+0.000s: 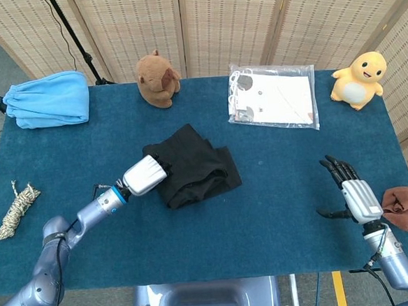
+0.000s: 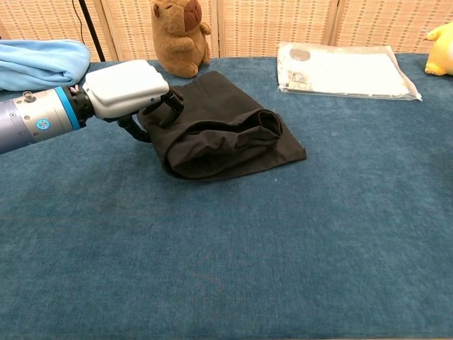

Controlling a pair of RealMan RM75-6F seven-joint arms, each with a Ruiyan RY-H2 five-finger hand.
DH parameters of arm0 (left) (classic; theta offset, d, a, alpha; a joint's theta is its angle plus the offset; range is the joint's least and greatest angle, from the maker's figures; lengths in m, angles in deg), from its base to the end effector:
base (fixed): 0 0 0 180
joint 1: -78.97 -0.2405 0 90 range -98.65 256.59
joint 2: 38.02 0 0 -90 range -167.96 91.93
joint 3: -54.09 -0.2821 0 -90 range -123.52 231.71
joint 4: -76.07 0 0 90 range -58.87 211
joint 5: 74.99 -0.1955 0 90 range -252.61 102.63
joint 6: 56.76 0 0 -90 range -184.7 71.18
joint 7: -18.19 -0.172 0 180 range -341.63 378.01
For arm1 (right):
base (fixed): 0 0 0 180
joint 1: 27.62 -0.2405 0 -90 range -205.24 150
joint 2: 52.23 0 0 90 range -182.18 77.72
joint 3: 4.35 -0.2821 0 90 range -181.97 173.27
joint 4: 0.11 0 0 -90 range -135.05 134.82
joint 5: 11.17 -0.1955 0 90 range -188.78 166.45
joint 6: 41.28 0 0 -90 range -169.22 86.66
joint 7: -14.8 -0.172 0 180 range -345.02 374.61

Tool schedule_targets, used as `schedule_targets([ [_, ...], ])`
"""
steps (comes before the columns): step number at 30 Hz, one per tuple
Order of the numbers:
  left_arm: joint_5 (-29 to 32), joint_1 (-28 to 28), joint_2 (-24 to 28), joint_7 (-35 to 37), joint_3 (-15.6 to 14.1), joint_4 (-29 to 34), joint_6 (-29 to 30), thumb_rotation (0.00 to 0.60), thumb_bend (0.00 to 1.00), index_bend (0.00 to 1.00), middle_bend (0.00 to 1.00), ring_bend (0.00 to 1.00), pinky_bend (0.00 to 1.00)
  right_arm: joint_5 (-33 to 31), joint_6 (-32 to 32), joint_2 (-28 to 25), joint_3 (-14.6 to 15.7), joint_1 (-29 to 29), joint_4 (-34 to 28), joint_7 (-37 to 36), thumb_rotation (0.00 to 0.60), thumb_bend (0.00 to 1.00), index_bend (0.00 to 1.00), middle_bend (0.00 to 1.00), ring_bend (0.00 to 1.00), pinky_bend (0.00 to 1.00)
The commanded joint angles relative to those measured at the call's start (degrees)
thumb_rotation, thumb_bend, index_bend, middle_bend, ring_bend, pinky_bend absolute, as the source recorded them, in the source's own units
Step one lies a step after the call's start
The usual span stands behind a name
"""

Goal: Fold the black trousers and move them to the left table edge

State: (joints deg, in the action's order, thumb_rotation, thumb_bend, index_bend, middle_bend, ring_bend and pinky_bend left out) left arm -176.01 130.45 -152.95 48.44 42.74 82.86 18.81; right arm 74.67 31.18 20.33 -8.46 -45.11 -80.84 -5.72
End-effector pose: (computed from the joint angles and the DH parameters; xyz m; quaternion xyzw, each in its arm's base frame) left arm -0.1508 0.4280 -0.0589 -0.8498 -0.0713 -0.4218 0.3080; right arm -0.3151 -0.2885 0.1212 0.6007 -0.4747 0.4587 0.4510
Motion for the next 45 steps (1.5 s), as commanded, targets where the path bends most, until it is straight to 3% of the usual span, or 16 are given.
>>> schedule_targets([
  [1,-0.16,-0.24,0.2,0.15,-0.19,-0.12,0.31,0.6,1.0,0.77,0.6,0.73,0.64,0.01,-0.06,0.02,0.03,-0.03,0.02,-0.01,0.6,0.0,0.0,0.0,0.0,0.0],
  [12,-1.12,-5.1,4.6,2.77,-1.62,-0.03,4.71,0.6,1.0,0.78,0.61,0.74,0.65,0.39,-0.55,0.32,0.43,-0.31,-0.09,0.29,0.6,0.0,0.0,0.0,0.0,0.0],
  [20,-1.29,-13.23,11.42,5.43,-2.4,0.12,11.72,0.6,1.0,0.79,0.61,0.74,0.65,0.78,-1.29,0.88,1.04,-0.62,-0.45,1.34,0.6,0.0,0.0,0.0,0.0,0.0],
  [26,-0.54,-22.71,17.16,6.56,-2.34,0.2,17.79,0.6,1.0,0.79,0.62,0.74,0.65,0.39,-3.83,1.88,1.67,-1.53,0.43,1.78,0.6,0.0,0.0,0.0,0.0,0.0],
  [35,0.67,-32.68,20.73,7.85,-1.73,-0.04,21.95,0.6,1.0,0.79,0.62,0.74,0.65,0.13,-5.6,3.09,2.06,-2.35,1.54,2.52,0.6,0.0,0.0,0.0,0.0,0.0],
  [45,-0.53,-35.53,21.63,7.89,-2.89,-0.22,22.08,0.6,0.97,0.78,0.6,0.72,0.65,0.19,-5.62,3.29,2.22,-2.45,1.42,2.95,0.6,0.0,0.0,0.0,0.0,0.0],
])
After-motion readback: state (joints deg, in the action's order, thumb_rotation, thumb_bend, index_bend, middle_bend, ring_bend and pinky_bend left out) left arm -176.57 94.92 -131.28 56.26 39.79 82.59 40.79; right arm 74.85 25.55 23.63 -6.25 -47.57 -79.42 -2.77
